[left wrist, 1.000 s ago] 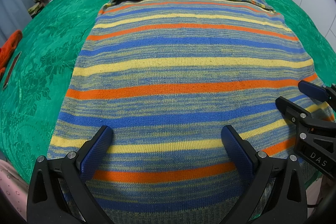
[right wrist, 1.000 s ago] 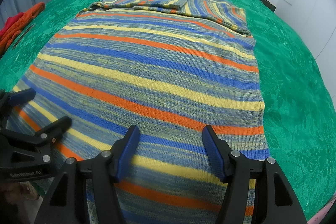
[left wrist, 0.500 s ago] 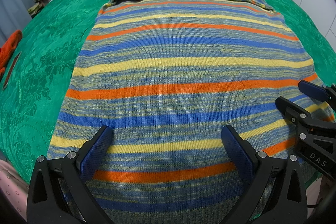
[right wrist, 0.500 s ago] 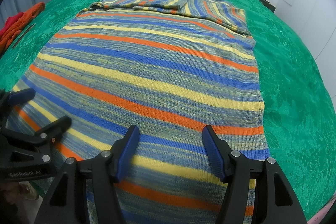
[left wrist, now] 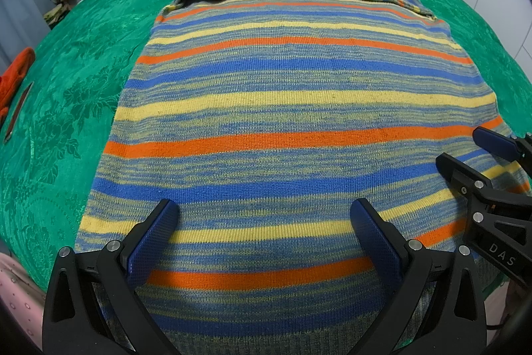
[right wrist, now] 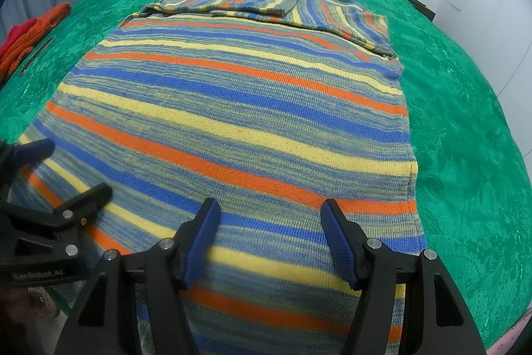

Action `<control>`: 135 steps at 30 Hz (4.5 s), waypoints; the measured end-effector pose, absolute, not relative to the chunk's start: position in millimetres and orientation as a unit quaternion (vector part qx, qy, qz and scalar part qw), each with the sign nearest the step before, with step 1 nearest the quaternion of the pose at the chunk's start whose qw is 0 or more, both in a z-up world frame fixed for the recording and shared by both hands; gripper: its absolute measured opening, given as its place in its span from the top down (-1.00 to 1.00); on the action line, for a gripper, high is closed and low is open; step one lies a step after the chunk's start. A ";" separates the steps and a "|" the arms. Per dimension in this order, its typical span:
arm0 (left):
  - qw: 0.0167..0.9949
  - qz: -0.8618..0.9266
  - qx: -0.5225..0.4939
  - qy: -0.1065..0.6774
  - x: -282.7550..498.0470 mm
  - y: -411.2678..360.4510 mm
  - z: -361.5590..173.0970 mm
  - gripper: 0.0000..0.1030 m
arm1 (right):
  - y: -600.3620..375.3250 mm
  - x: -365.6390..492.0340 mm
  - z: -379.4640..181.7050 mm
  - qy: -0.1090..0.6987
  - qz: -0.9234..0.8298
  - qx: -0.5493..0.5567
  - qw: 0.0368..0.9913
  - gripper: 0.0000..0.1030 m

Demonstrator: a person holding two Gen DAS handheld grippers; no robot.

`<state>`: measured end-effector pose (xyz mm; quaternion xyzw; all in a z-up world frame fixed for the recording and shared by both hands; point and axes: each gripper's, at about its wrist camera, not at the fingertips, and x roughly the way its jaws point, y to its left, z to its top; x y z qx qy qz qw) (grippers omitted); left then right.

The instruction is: Fold small clothes

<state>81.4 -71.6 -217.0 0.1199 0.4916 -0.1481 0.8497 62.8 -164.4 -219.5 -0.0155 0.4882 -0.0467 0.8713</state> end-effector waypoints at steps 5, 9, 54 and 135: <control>0.850 -0.148 0.120 0.492 81.4 -71.7 -217.0 -0.99 | -164.6 62.9 -219.5 0.488 -0.047 -0.015 0.871 -0.24; 0.850 -0.148 0.120 0.492 81.3 -71.7 -217.0 -0.99 | -164.0 62.8 -219.7 0.487 -0.047 -0.015 0.872 -0.25; 0.802 -0.144 0.145 0.561 46.7 27.4 -164.9 -0.97 | -264.5 -11.6 -169.8 0.615 -0.027 0.109 0.780 -0.54; 0.896 -0.107 0.135 0.408 99.1 -22.9 -65.4 -0.84 | -258.8 49.1 -128.7 0.452 0.018 0.159 0.877 -0.52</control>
